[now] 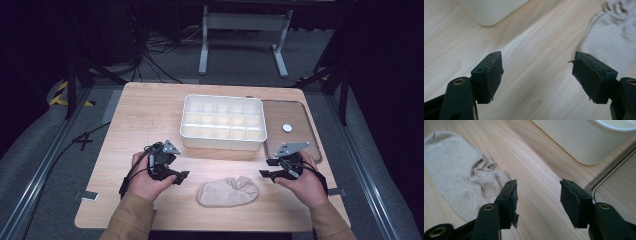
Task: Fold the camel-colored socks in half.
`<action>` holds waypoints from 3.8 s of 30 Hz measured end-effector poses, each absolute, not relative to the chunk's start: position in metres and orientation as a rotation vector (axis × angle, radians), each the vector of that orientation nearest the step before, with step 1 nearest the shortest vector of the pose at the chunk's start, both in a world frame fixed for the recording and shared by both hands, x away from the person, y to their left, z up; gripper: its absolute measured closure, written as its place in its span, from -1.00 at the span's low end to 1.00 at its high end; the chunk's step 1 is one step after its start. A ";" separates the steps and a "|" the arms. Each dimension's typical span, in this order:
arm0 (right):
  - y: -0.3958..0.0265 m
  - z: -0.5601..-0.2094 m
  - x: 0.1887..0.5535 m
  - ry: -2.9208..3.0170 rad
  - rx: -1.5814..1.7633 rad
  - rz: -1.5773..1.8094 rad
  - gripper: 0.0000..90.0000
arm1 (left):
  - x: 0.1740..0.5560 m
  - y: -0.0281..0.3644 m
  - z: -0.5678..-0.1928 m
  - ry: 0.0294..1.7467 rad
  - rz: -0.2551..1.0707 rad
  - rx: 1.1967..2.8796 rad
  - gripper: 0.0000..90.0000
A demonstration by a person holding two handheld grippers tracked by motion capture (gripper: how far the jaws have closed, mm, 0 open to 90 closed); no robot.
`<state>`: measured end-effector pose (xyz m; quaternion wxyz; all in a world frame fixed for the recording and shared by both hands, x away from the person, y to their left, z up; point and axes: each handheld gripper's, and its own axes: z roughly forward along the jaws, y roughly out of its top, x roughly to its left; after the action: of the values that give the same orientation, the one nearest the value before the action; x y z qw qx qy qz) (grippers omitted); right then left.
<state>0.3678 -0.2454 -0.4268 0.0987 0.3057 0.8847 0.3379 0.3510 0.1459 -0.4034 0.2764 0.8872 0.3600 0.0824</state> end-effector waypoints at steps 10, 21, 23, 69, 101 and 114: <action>-0.250 -0.424 0.365 2.584 0.861 1.046 0.18 | 0.349 0.145 -0.399 0.935 0.192 2.418 -0.16; -0.243 -0.424 0.357 2.648 0.831 1.066 0.57 | 0.343 0.148 -0.390 0.843 0.046 2.347 0.18; -0.240 -0.424 0.356 2.692 0.898 1.066 0.65 | 0.342 0.146 -0.390 0.827 0.041 2.359 0.21; -0.147 -0.462 0.327 2.864 0.566 0.997 0.99 | 0.336 0.119 -0.429 0.874 -0.129 2.456 0.12; -0.150 -0.464 0.327 2.853 0.598 1.040 0.99 | 0.332 0.092 -0.458 0.880 -0.047 2.413 0.65; -0.158 -0.456 0.327 2.798 0.611 1.046 0.97 | 0.331 0.097 -0.451 0.917 -0.042 2.442 0.89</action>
<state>0.3273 -0.1578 -0.4558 0.0462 0.2001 0.9167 0.3427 0.3306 0.0970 -0.4505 0.2632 0.9030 0.3393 -0.0156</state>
